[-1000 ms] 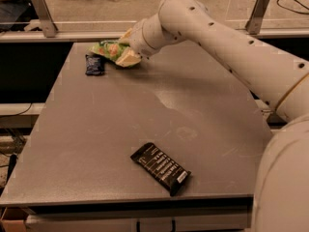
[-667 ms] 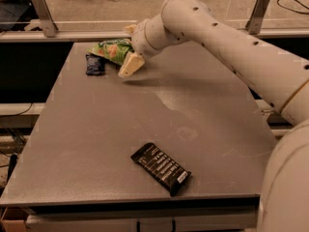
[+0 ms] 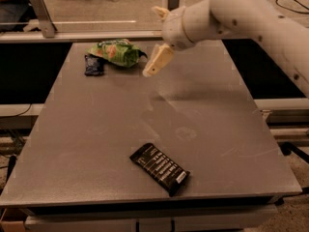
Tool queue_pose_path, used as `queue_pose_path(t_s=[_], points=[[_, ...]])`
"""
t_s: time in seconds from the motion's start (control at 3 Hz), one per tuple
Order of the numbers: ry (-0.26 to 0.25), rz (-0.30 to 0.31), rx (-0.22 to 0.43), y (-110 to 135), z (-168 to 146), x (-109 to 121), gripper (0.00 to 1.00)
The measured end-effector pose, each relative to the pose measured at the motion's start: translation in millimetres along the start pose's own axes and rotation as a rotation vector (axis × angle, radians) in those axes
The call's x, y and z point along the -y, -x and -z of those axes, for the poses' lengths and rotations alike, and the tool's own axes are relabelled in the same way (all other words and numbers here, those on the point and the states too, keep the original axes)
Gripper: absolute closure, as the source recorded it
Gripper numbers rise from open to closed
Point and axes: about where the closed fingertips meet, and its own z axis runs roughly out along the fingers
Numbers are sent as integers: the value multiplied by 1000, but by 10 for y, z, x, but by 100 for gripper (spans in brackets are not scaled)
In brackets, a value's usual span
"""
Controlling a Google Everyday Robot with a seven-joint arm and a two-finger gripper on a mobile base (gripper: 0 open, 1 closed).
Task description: Move green rice chip bag near rxbar blueberry
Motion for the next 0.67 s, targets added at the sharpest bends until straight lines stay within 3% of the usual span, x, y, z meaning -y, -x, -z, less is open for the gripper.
queue_pose_path(t_s=[0.33, 0.67], points=[[-67, -53, 33, -193, 876, 151, 0], [-76, -65, 32, -233, 977, 159, 0]])
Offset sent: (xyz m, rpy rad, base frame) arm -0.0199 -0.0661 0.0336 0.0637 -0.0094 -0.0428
